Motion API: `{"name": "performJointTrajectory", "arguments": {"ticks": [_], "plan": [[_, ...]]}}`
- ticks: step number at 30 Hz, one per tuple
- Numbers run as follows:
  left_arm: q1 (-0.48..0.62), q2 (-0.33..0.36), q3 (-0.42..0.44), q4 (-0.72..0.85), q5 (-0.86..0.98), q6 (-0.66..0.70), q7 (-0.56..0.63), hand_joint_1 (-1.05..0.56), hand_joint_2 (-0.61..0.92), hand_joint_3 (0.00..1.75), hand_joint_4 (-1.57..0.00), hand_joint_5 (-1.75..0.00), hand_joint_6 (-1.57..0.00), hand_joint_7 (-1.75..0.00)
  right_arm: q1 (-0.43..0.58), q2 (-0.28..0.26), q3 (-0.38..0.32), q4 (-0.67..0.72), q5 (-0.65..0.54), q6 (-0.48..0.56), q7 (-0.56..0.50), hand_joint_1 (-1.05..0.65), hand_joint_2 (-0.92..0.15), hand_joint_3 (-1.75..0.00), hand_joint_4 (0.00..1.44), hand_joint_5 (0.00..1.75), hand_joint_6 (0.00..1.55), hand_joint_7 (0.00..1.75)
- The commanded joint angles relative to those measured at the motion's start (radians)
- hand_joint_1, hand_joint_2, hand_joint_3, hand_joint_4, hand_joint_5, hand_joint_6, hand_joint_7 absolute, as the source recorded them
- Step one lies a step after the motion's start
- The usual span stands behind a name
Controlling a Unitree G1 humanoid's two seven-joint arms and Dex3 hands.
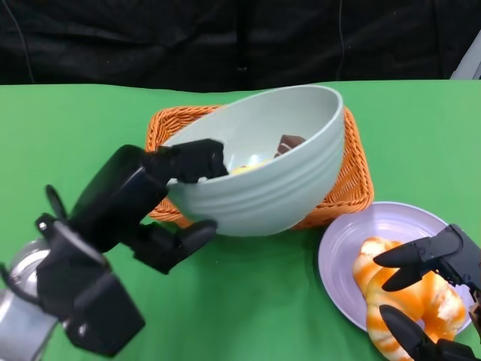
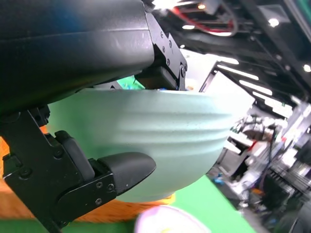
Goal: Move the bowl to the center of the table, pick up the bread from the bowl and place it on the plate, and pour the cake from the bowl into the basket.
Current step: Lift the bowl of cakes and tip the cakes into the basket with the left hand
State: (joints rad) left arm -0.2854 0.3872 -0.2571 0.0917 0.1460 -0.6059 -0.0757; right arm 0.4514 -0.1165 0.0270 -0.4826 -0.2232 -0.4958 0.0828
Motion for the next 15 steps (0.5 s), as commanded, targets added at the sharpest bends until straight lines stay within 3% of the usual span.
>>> {"name": "performJointTrajectory", "arguments": {"ticks": [1,4,8,15], "plan": [[-0.016,-0.017,0.042,-0.006,-0.030,0.009,-0.035,-0.09,0.17,1.75,-1.03,-1.75,-0.85,-1.73,0.007,-0.012,-0.003,0.007,-0.006,-0.016,-0.006,-0.32,-0.65,-0.76,0.36,1.42,0.20,1.32],[-0.013,-0.033,0.060,-0.007,-0.026,0.010,-0.057,-0.09,0.17,1.75,-1.03,-1.75,-0.85,-1.72,0.007,-0.012,-0.003,0.008,-0.006,-0.017,-0.006,-0.32,-0.64,-0.77,0.36,1.42,0.20,1.32],[-0.050,-0.190,0.064,0.020,-0.170,0.261,-0.087,-0.14,0.27,1.64,-1.03,-1.75,-0.88,-1.71,0.015,-0.012,0.010,0.003,-0.005,-0.011,0.001,-0.33,-0.66,-0.77,0.37,1.42,0.18,1.30],[-0.087,-0.296,0.125,0.000,-0.266,0.507,-0.111,-0.18,0.24,1.71,-1.03,-1.75,-0.89,-1.73,0.018,-0.013,0.015,0.008,-0.009,-0.015,-0.004,-0.34,-0.66,-0.76,0.38,1.41,0.19,1.29]]}}
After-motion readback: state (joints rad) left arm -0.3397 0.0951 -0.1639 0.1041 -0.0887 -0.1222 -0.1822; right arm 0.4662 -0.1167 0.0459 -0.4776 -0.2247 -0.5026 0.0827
